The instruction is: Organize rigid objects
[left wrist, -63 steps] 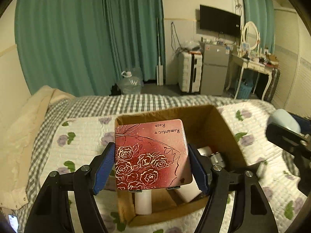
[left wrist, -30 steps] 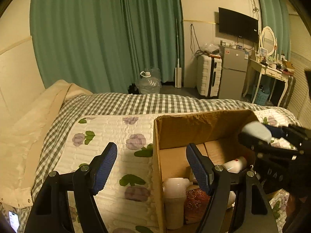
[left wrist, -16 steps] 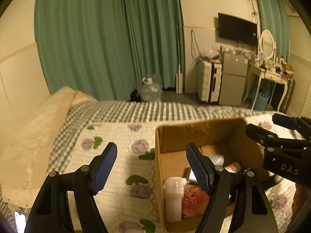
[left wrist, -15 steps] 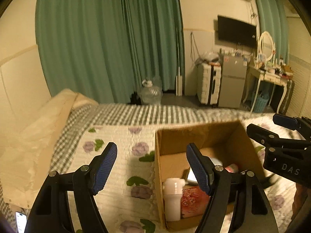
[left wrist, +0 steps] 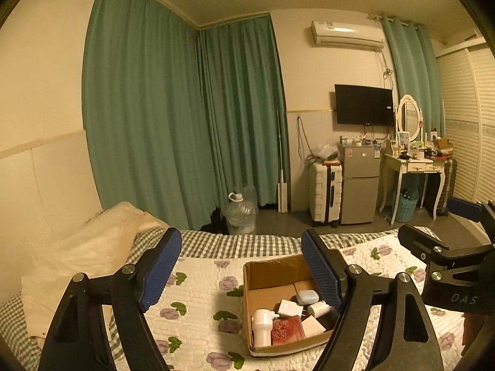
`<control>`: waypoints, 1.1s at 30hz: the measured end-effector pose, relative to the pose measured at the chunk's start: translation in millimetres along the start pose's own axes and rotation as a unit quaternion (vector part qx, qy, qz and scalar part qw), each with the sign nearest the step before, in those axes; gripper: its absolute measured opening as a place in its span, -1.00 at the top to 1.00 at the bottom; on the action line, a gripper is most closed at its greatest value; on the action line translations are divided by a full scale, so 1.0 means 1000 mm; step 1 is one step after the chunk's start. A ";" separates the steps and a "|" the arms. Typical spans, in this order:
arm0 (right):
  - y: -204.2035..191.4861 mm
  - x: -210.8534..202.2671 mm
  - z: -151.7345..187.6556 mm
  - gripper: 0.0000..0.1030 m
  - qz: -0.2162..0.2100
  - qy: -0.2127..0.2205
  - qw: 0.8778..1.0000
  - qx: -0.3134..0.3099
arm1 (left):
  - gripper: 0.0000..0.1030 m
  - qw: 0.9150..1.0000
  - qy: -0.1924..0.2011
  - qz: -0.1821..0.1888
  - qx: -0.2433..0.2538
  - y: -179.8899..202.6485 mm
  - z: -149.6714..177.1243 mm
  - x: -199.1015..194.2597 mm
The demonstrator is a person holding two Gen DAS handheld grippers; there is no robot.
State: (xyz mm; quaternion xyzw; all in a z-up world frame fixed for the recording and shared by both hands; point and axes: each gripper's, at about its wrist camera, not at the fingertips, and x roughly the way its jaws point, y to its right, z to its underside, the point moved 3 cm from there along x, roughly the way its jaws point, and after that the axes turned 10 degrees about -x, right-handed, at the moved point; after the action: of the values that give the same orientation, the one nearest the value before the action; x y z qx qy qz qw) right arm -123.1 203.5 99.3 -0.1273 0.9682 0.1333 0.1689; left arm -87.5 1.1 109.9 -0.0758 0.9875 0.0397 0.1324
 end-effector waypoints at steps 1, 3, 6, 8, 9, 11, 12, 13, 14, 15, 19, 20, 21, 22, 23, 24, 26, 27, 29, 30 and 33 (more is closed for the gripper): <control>0.000 -0.005 0.003 -1.00 0.003 0.004 1.000 0.002 | -0.60 1.000 0.001 0.003 0.003 0.000 0.002 -0.003; -0.002 -0.012 0.009 -1.00 0.007 0.009 1.000 0.005 | -0.60 1.000 -0.001 0.007 0.003 -0.001 0.009 -0.004; -0.003 -0.017 0.023 -1.00 0.014 0.017 1.000 0.014 | -0.60 1.000 -0.014 0.012 0.002 -0.002 0.024 -0.005; -0.002 -0.015 0.037 -1.00 0.012 0.021 0.999 0.026 | -0.60 1.000 -0.018 0.013 0.011 -0.003 0.036 -0.004; -0.002 -0.012 0.043 -1.00 0.010 0.020 0.999 0.030 | -0.60 1.000 -0.020 0.009 0.016 -0.004 0.044 -0.001; -0.007 -0.003 0.059 -1.00 0.007 0.016 0.999 0.036 | -0.60 0.999 -0.029 0.009 0.019 -0.007 0.058 0.004; -0.009 0.002 0.067 -1.00 0.008 0.014 0.999 0.038 | -0.60 0.999 -0.034 0.008 0.015 -0.009 0.064 0.007; -0.012 0.008 0.076 -1.00 0.008 0.009 0.999 0.040 | -0.60 0.999 -0.044 0.008 0.008 -0.013 0.074 0.014; -0.015 0.016 0.087 -1.00 0.005 0.001 0.999 0.043 | -0.60 0.999 -0.054 0.009 0.004 -0.014 0.082 0.019; -0.018 0.025 0.096 -1.00 0.003 -0.012 0.999 0.047 | -0.60 0.998 -0.060 0.010 0.001 -0.015 0.088 0.023; -0.025 0.053 0.122 -1.00 -0.002 -0.060 0.997 0.051 | -0.60 0.997 -0.083 0.000 0.005 -0.018 0.110 0.043; -0.026 0.056 0.126 -1.00 0.000 -0.064 0.997 0.047 | -0.60 0.996 -0.091 -0.001 0.001 -0.020 0.114 0.047; -0.028 0.058 0.127 -1.00 0.001 -0.066 0.997 0.045 | -0.60 0.995 -0.099 0.001 -0.002 -0.021 0.117 0.052; -0.028 0.060 0.127 -1.00 0.001 -0.067 0.997 0.044 | -0.60 0.995 -0.104 -0.001 -0.004 -0.023 0.119 0.054; -0.029 0.061 0.127 -1.00 0.002 -0.067 0.997 0.043 | -0.60 0.995 -0.104 -0.001 -0.005 -0.025 0.121 0.055; -0.030 0.060 0.127 -1.00 0.003 -0.066 0.997 0.043 | -0.60 0.994 -0.105 -0.002 -0.005 -0.025 0.121 0.056; -0.030 0.059 0.126 -1.00 0.009 -0.062 0.997 0.041 | -0.60 0.994 -0.109 -0.002 -0.004 -0.026 0.125 0.057; -0.031 0.059 0.125 -1.00 0.011 -0.062 0.997 0.041 | -0.60 0.994 -0.111 -0.001 -0.005 -0.026 0.125 0.057; -0.030 0.058 0.124 -1.00 0.012 -0.060 0.997 0.043 | -0.60 0.993 -0.114 0.001 -0.004 -0.026 0.129 0.057; -0.030 0.057 0.124 -1.00 0.013 -0.061 0.997 0.043 | -0.60 0.993 -0.115 0.001 -0.001 -0.024 0.129 0.057; -0.030 0.056 0.124 -1.00 0.014 -0.060 0.997 0.042 | -0.60 0.993 -0.115 0.003 0.002 -0.022 0.129 0.055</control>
State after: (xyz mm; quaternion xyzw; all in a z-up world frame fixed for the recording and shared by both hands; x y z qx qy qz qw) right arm -129.5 201.7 -39.7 -0.0981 0.9629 0.1022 0.2299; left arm -103.6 -15.6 -29.9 -0.0677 0.9660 0.0466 0.2451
